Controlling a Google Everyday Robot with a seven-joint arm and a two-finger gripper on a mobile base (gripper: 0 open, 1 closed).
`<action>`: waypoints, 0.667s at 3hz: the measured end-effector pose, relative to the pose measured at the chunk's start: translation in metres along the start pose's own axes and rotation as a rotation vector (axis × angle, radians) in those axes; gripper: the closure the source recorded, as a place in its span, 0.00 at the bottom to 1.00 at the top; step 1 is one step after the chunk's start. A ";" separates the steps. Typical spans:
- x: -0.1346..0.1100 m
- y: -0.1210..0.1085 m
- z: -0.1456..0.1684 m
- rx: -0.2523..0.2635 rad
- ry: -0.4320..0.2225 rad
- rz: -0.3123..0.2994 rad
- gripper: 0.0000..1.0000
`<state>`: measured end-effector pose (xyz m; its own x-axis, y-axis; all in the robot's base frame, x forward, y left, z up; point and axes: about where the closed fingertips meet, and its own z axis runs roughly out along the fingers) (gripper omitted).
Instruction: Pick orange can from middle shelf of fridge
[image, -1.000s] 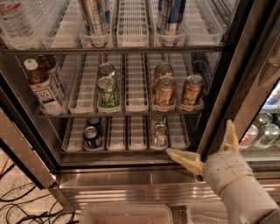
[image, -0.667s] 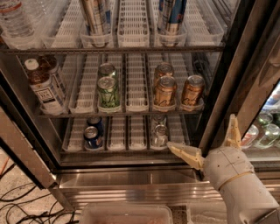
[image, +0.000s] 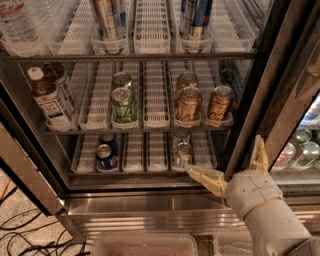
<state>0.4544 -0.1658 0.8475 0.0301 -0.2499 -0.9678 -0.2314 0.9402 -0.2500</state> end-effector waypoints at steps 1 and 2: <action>-0.007 0.035 0.010 -0.020 0.011 0.060 0.00; -0.014 0.061 0.019 0.015 0.021 0.079 0.00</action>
Offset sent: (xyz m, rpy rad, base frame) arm 0.0131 0.0703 -0.0158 0.0634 0.0659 -0.1962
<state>0.4584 -0.1010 0.8453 -0.0077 -0.1790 -0.9838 -0.2179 0.9605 -0.1731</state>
